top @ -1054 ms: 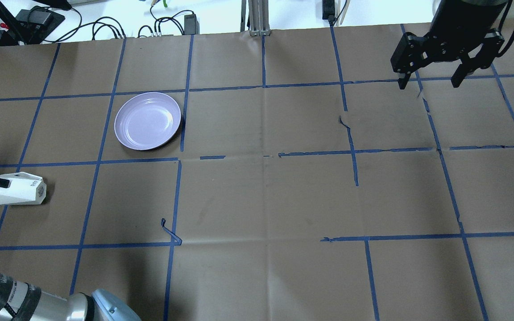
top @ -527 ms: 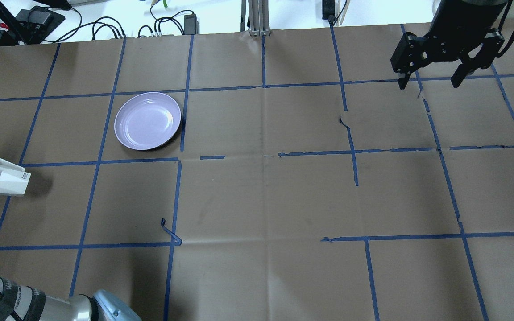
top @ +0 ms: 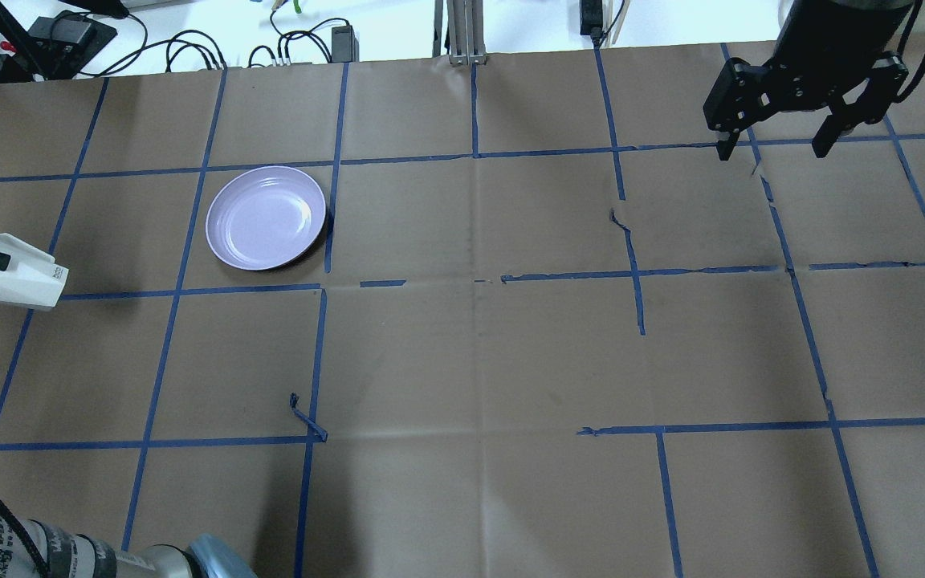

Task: Flip cup and place on plate
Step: 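Lift the white cup with the left gripper and carry it toward the plate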

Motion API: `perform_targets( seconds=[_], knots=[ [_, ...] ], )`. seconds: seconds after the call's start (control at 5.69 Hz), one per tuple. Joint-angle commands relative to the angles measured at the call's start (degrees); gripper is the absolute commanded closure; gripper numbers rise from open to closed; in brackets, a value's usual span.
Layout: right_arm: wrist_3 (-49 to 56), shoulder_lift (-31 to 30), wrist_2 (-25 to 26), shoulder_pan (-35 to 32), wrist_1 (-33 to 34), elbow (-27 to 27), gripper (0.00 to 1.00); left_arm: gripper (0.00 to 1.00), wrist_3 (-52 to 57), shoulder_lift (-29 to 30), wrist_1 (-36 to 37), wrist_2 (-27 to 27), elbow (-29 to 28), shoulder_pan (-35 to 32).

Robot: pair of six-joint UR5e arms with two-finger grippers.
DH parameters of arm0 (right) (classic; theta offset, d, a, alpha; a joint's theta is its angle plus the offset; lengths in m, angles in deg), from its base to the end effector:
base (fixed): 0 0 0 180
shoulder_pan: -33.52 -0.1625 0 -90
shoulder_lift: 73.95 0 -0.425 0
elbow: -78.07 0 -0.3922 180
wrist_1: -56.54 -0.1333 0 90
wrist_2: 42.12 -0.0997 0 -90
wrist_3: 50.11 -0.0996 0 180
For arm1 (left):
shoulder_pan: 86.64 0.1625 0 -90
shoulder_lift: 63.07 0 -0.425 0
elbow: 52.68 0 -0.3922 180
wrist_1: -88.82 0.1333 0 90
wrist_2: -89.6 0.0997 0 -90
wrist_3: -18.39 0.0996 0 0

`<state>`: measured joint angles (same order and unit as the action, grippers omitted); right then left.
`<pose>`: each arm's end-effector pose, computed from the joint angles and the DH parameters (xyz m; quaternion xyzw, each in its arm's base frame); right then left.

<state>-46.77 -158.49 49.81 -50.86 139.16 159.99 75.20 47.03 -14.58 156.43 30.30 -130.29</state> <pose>0.0781 -0.5335 0.4960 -0.0192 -0.9988 -0.0427 0.0135 0.2981 -0.5227 0.3464 -0.0411 -0.9538 0.0137 0.2973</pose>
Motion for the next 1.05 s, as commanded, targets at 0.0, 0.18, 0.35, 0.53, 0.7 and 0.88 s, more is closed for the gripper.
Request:
perform_targets(
  seconds=[0.0, 0.18, 0.35, 0.53, 0.7, 0.88],
  knots=[
    [0.0, 0.0, 0.0, 0.0, 0.0, 0.0, 0.00, 1.00, -12.1, -3.7, 4.8, 0.8, 0.1, -9.6],
    [0.0, 0.0, 0.0, 0.0, 0.0, 0.0, 0.00, 1.00, -17.1, -4.2, 9.5, 5.5, 0.1, -14.9],
    [0.0, 0.0, 0.0, 0.0, 0.0, 0.0, 0.00, 1.00, -24.3, -4.2, 13.4, 5.8, 0.0, -19.6],
    [0.0, 0.0, 0.0, 0.0, 0.0, 0.0, 0.00, 1.00, -29.0, -3.5, 18.3, 9.6, 0.1, -24.2],
    [0.0, 0.0, 0.0, 0.0, 0.0, 0.0, 0.00, 1.00, -32.4, -2.9, 22.2, 11.1, 0.1, -28.6],
    [0.0, 0.0, 0.0, 0.0, 0.0, 0.0, 0.00, 1.00, -38.4, -2.1, 27.4, 11.6, 1.1, -31.8]
  ],
)
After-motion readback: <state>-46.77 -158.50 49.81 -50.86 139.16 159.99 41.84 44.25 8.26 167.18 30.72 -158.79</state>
